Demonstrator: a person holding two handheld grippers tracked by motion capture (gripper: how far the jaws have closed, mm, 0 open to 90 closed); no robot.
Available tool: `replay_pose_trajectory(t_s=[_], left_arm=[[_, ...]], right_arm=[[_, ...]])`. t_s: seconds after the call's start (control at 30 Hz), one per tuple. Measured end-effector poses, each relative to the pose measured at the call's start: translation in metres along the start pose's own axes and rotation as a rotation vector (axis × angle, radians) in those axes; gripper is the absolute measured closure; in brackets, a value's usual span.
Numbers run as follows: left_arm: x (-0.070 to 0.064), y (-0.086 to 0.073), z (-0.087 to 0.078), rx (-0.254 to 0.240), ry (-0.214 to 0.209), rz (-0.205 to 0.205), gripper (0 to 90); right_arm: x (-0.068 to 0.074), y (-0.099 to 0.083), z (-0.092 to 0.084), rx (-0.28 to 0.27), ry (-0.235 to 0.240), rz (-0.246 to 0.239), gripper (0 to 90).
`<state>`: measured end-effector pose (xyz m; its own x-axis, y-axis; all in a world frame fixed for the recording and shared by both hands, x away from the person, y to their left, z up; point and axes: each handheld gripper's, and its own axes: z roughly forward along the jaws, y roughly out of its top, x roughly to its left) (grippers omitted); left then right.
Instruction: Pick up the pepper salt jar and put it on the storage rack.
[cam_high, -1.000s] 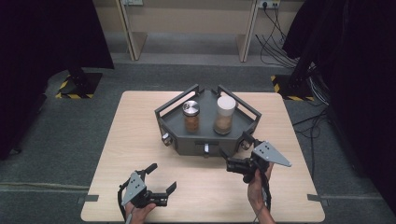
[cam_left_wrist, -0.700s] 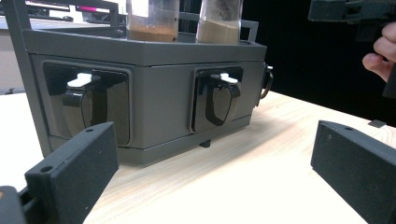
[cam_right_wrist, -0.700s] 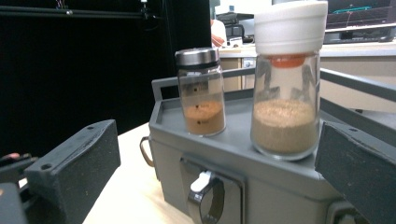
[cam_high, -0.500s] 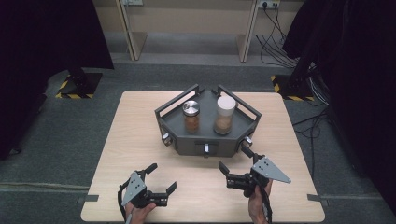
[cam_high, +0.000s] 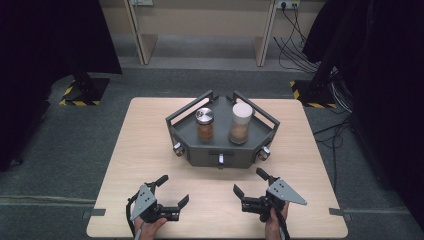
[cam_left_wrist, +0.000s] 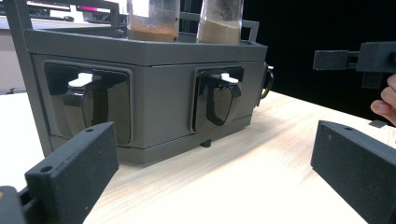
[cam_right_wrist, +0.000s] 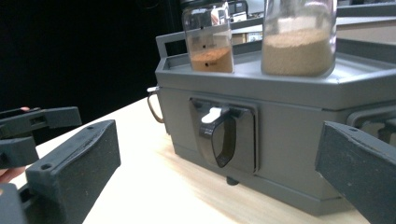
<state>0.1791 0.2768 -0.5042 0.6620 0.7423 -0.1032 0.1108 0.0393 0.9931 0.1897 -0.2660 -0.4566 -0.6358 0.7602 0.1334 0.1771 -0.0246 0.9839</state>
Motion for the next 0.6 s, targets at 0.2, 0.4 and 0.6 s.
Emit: replay_pose_trajectory(t_s=[0.2,0.4,0.6], left_arm=[[0.000,0.000,0.000,0.000,0.000,0.000,0.2],[0.000,0.000,0.000,0.001,0.002,0.000,0.2],[0.000,0.000,0.000,-0.001,0.001,-0.002,0.1]], right_arm=[[0.001,-0.006,-0.002,0.010,0.006,0.007,0.4],[0.001,-0.012,-0.002,0.027,0.018,0.002,0.4],[0.003,-0.017,-0.005,0.036,0.015,-0.005,0.4]])
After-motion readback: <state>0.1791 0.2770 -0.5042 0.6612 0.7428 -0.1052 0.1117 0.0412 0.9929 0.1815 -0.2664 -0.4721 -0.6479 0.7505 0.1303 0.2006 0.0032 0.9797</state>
